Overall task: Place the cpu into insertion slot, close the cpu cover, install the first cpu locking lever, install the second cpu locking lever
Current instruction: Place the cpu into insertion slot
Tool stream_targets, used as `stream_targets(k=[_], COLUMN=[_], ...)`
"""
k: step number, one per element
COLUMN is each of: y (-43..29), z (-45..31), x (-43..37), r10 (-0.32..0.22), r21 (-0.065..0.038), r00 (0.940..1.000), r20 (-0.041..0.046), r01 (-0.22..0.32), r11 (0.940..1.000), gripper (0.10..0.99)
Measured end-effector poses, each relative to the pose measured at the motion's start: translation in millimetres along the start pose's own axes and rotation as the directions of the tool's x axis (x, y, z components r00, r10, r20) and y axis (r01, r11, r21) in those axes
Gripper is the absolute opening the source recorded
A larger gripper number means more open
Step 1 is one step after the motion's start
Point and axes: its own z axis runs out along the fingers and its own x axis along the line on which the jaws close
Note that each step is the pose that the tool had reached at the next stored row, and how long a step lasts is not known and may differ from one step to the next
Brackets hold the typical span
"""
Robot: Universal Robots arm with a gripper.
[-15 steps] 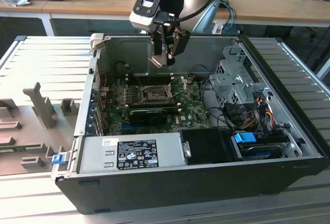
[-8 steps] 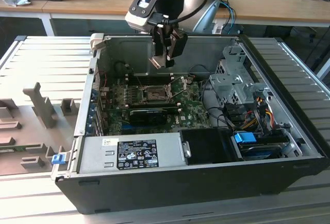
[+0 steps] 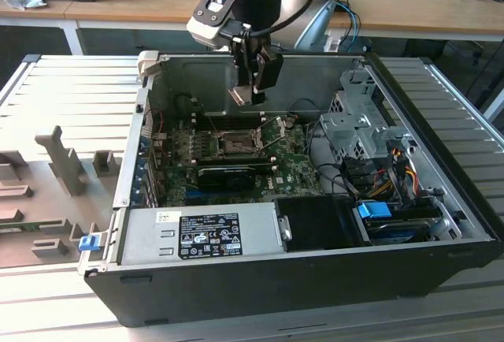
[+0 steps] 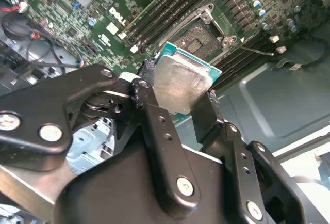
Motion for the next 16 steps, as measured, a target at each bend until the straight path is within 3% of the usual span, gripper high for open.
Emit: stream_targets(k=[7,10,16], y=[-0.1,-0.1,-0.2], z=[1.3,2.3,2.8], x=[0.0,0.0,0.0], r10=[0.107,0.180,0.231], r21=[-0.001,-0.001,-0.002], r00=[0.9942,0.9837,0.9729], r20=[0.0073,0.0122,0.0156], r01=[-0.107,-0.180,-0.231], r11=[0.9942,0.9837,0.9731], gripper=[0.525,0.525,0.525])
